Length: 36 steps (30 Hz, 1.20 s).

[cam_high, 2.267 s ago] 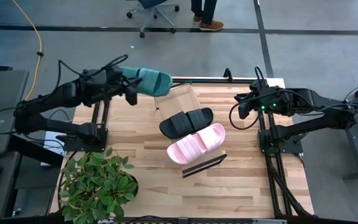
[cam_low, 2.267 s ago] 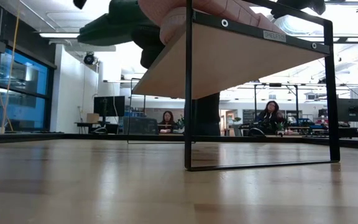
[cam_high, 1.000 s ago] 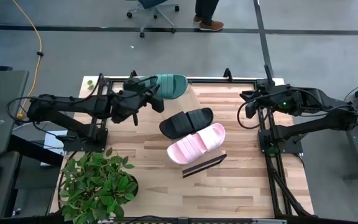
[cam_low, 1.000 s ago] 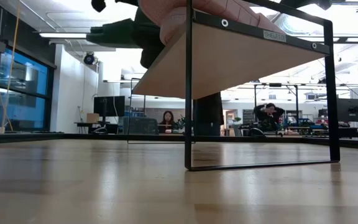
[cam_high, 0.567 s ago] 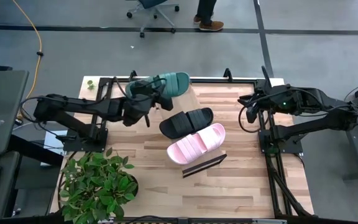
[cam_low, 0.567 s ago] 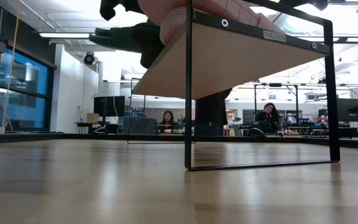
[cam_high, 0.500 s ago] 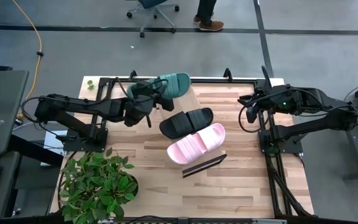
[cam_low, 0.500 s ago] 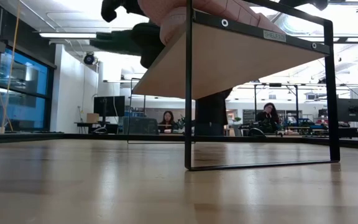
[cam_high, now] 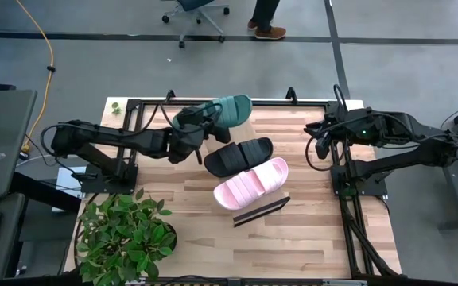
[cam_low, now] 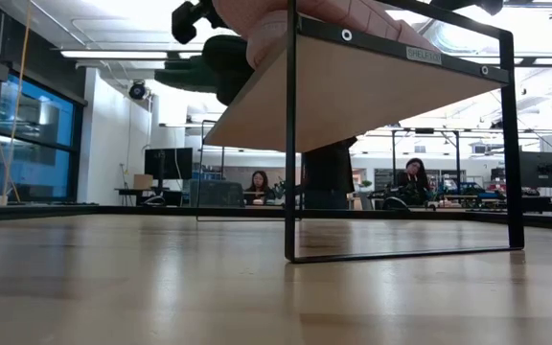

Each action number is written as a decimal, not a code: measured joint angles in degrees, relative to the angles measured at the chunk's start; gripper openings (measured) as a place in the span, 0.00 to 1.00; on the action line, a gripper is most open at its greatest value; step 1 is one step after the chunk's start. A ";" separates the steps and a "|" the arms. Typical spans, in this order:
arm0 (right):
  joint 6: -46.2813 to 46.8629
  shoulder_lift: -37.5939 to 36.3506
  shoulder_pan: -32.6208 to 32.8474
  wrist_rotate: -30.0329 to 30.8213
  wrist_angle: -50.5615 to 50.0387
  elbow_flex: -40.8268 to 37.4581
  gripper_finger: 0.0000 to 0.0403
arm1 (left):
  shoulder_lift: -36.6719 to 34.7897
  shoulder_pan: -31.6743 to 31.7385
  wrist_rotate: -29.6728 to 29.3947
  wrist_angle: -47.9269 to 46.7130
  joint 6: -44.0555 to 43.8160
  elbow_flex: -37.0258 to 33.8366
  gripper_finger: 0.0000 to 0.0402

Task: Pick and place slides into the shelf
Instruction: Put the green pair of slides on the shelf

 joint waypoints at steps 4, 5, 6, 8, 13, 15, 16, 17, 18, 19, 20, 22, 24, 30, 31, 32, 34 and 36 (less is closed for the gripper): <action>0.00 0.00 0.01 -0.07 0.01 0.00 0.15 | 0.94 0.00 -0.15 0.72 -0.43 0.00 0.00; -0.01 0.00 0.02 -0.17 0.01 0.00 0.15 | 1.11 0.00 -0.10 1.22 -0.45 0.00 0.00; -0.03 0.00 0.02 -0.17 0.02 0.00 0.15 | 1.14 0.00 -0.10 1.59 -0.46 0.00 0.00; -0.43 0.00 0.00 -0.17 0.02 0.00 0.15 | 1.38 0.00 -0.28 2.49 -0.46 0.00 0.00; -0.73 -0.02 0.00 -0.16 0.04 0.00 0.15 | 2.29 0.00 -0.27 2.87 -0.63 -0.03 0.00; -0.88 -0.02 0.01 -0.17 0.04 0.00 0.15 | 2.87 0.00 -0.20 3.47 -1.24 0.07 0.00; -0.88 -0.02 0.02 -0.22 0.04 0.00 0.15 | 2.95 0.00 -0.05 3.18 -1.55 0.03 0.00; -0.88 -0.02 0.00 -0.33 0.04 0.00 0.15 | 2.95 0.00 0.11 2.83 -1.78 -0.02 0.00; -0.88 -0.02 0.00 -0.35 0.04 0.00 0.15 | 3.13 0.00 0.35 2.82 -1.88 -0.02 0.00; -0.92 -0.02 0.00 -0.35 0.04 0.00 0.15 | 3.64 0.00 0.38 3.39 -1.92 0.00 0.00; -1.02 -0.02 0.00 -0.43 0.04 0.00 0.15 | 3.94 0.00 0.50 3.58 -1.98 0.02 0.00; -1.13 -0.02 0.02 -0.59 0.04 0.00 0.15 | 4.05 0.02 0.77 3.43 -2.04 -0.02 0.00; -1.45 -0.02 0.01 -0.61 0.04 0.00 0.15 | 4.57 0.02 0.78 4.86 -2.05 0.00 0.00; -1.51 -0.02 0.00 -0.85 0.04 0.00 0.15 | 5.58 0.04 0.83 6.20 -2.08 0.02 0.00; -1.51 -0.02 0.02 -0.85 0.04 0.00 0.15 | 5.66 0.04 0.81 6.05 -2.08 0.02 0.00; -1.51 -0.02 0.00 -0.87 0.04 0.00 0.15 | 5.68 0.04 0.73 5.88 -2.08 0.00 0.00; -1.57 -0.02 0.00 -0.87 0.04 0.00 0.15 | 5.82 0.07 0.78 5.97 -2.19 -0.02 0.00; -1.97 -0.02 0.00 -0.90 0.04 0.00 0.15 | 6.27 0.07 0.73 6.29 -2.57 0.00 0.00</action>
